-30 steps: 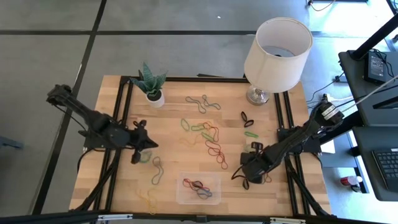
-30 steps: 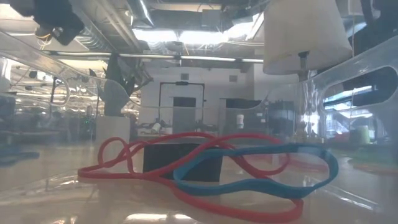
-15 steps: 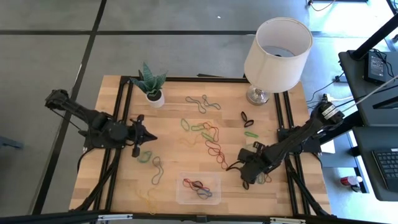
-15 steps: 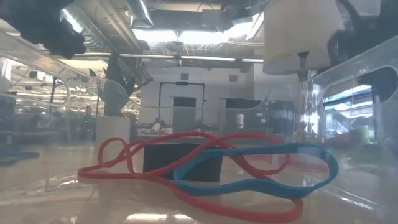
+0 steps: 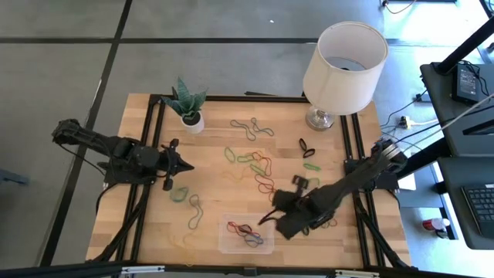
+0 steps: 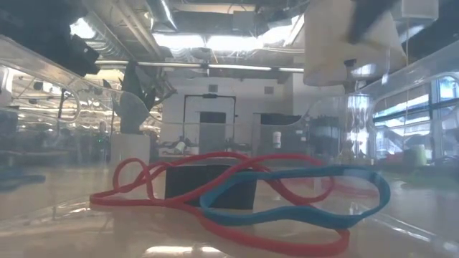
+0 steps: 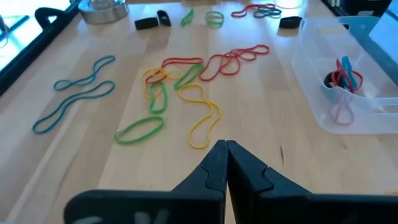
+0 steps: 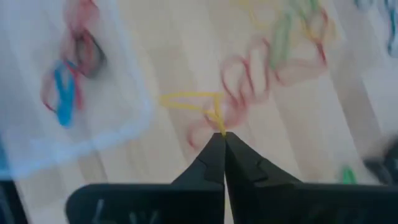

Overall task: Pick and place rubber bands into bin
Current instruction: Put the yellow rubber band into the transparent bin, then put the red rubber band into the transparent bin

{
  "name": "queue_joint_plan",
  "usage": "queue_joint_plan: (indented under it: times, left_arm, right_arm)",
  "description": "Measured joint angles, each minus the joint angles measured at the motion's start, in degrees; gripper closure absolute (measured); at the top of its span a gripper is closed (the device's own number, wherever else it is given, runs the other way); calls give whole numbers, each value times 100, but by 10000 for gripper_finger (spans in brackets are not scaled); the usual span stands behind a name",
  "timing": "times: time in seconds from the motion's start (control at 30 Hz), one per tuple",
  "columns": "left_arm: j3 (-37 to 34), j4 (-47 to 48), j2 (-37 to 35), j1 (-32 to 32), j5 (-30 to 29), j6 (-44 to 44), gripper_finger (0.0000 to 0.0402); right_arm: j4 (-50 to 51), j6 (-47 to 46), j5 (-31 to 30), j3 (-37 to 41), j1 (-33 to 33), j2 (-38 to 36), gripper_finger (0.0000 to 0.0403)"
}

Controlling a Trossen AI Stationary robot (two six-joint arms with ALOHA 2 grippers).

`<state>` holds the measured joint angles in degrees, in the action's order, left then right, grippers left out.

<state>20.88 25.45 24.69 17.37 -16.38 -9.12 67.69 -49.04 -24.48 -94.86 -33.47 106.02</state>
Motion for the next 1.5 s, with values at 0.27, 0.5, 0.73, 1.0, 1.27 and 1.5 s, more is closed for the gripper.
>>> queue_joint_plan:
  times: [0.27,0.5,0.73,1.0,1.27,1.5]
  left_arm:
    - [0,23,-78,-1,135,89,400]
    - [0,180,-76,-2,456,287,400]
    - [0,175,-76,0,474,264,400]
    - [0,177,-77,0,503,244,400]
    - [0,175,-79,0,513,242,400]
    - [0,175,-76,0,398,291,400]
  right_arm:
    - [-98,613,-198,-2020,28,1557,403]
    - [-320,507,540,-2495,33,2470,403]
    - [-90,-96,740,-2487,41,2793,394]
    - [131,-318,807,-2489,107,2747,344]
    - [233,-41,828,-2821,100,2748,307]
    - [1128,15,823,-3479,100,2729,338]
